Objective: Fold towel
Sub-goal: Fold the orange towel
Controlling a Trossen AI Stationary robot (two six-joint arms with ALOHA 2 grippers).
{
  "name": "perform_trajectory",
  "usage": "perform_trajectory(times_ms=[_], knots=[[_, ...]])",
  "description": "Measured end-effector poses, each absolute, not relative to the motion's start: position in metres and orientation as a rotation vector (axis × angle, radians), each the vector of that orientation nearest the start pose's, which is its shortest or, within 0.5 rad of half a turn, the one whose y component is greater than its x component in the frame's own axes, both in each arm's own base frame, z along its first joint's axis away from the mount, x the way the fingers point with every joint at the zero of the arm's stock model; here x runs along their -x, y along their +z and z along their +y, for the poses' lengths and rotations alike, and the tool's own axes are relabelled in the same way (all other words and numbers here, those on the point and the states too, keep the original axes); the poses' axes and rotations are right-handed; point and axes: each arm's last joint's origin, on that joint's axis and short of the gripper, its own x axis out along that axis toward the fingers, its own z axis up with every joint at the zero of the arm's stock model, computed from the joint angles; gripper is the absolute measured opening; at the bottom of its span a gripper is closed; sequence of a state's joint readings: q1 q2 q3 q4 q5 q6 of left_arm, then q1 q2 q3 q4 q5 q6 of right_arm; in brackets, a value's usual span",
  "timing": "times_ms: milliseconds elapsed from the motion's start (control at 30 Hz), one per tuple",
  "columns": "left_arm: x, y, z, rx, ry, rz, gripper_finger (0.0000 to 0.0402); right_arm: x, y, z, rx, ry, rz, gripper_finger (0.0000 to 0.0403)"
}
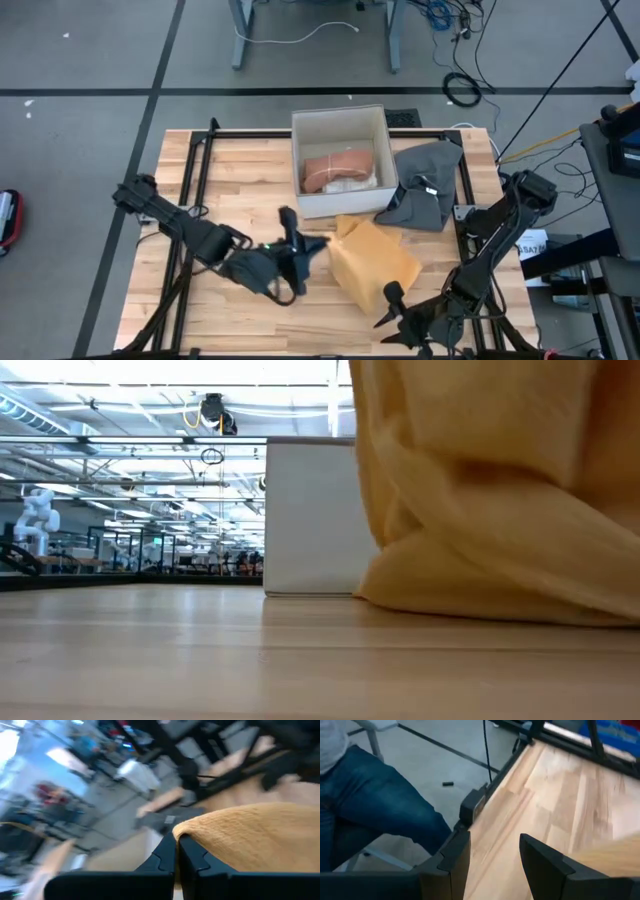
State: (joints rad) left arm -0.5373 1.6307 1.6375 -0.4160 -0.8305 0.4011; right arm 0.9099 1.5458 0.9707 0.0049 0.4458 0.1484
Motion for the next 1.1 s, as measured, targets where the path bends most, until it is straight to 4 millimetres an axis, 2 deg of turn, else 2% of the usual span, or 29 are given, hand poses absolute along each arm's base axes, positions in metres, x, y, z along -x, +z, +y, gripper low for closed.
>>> perform_trajectory(times_ms=[100, 267, 433, 533, 667, 867, 1100], knots=[[-0.315, 0.407, -0.159, -0.699, 0.321, 0.351, 0.0001, -0.213, 0.231, 0.259, 0.254, 0.437, 0.453, 0.0157], [-0.318, 0.420, -0.155, -0.745, 0.385, 0.284, 0.0000, -0.219, 0.215, 0.264, 0.290, 0.428, 0.480, 0.0157], [-0.318, 0.435, -0.156, -0.770, 0.414, 0.189, 0.0000, -0.229, 0.187, 0.260, 0.387, 0.255, 0.536, 0.0157], [-0.318, 0.443, -0.155, -0.776, 0.439, 0.143, 0.0000, -0.236, 0.173, 0.251, 0.430, 0.119, 0.580, 0.0157], [-0.318, 0.445, -0.155, -0.801, 0.445, 0.137, 0.0000, -0.247, 0.162, 0.238, 0.419, 0.024, 0.627, 0.0157], [-0.319, 0.445, -0.153, -0.807, 0.450, 0.143, 0.0000, -0.269, 0.150, 0.232, 0.313, 0.091, 0.637, 0.0157], [-0.319, 0.444, -0.151, -0.811, 0.465, 0.153, 0.0000, -0.282, 0.139, 0.221, 0.307, 0.032, 0.647, 0.0157]])
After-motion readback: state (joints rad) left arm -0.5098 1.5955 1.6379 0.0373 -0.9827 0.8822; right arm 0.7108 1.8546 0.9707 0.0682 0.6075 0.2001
